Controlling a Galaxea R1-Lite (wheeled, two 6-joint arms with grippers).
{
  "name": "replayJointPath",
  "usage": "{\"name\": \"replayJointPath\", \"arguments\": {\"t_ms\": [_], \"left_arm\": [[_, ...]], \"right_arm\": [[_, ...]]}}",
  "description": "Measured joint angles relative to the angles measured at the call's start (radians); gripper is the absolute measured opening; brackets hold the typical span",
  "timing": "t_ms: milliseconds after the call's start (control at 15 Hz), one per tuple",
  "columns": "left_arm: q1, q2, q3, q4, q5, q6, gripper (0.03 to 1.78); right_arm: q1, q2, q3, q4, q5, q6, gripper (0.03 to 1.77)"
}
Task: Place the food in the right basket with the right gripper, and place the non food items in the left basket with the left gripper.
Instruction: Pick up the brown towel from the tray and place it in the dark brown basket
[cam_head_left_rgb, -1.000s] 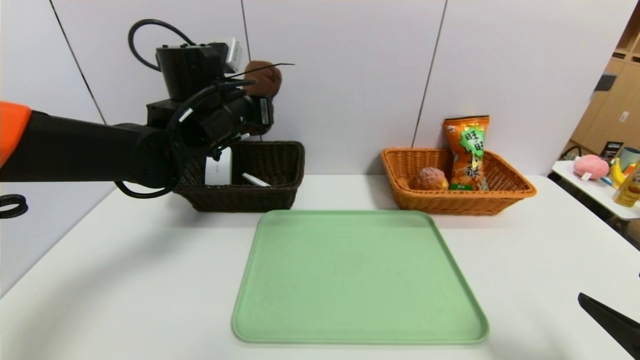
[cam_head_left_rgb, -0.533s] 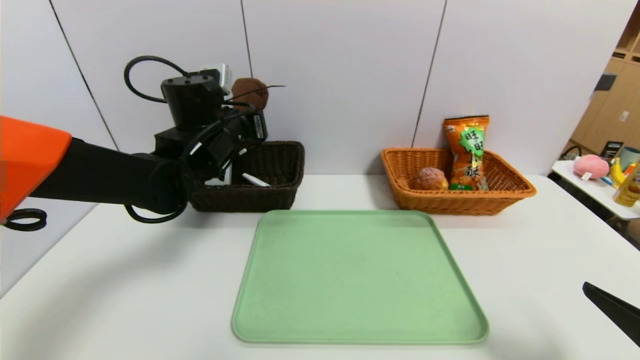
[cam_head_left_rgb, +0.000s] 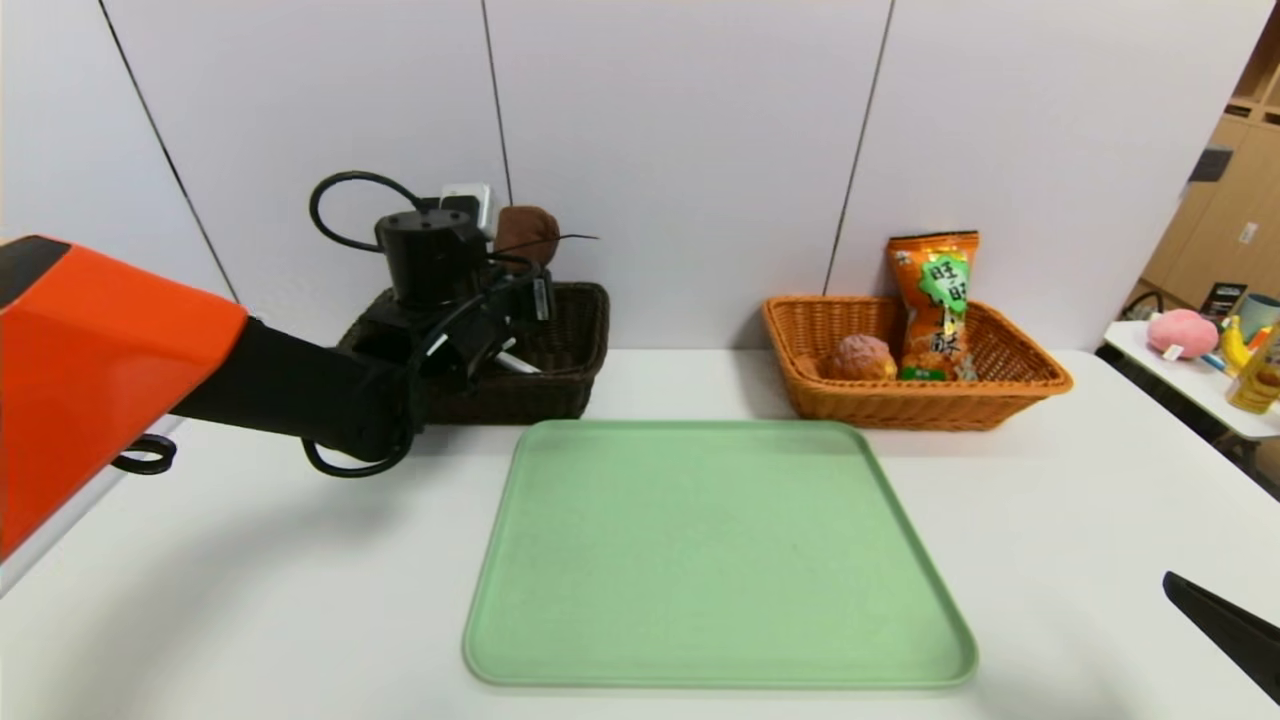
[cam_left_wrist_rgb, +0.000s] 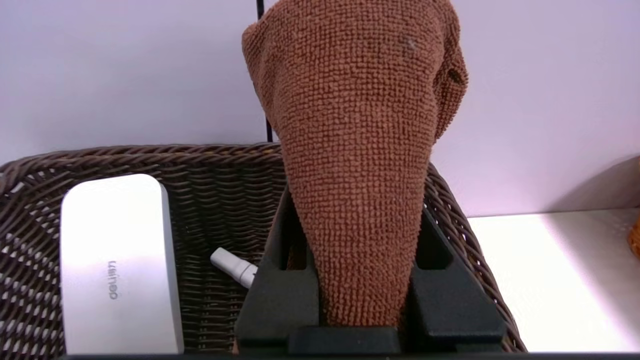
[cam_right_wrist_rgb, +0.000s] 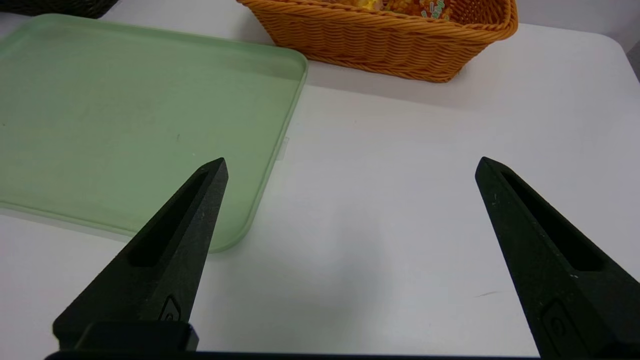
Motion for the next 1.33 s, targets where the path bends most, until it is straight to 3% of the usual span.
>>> {"name": "replayJointPath", "arguments": {"t_ms": [1000, 1333], "left_arm": [[-0.003, 0.079, -0.007, -0.046, -0.003, 0.015, 0.41], [-0.003, 0.089, -0.002, -0.145, -0.006, 0.025, 0.41]], "right_arm": [[0.0, 0.005, 0.003, 0.0, 0.0, 0.001, 1.71], [0.0, 0.004, 0.003, 0.0, 0.0, 0.0, 1.71]]}}
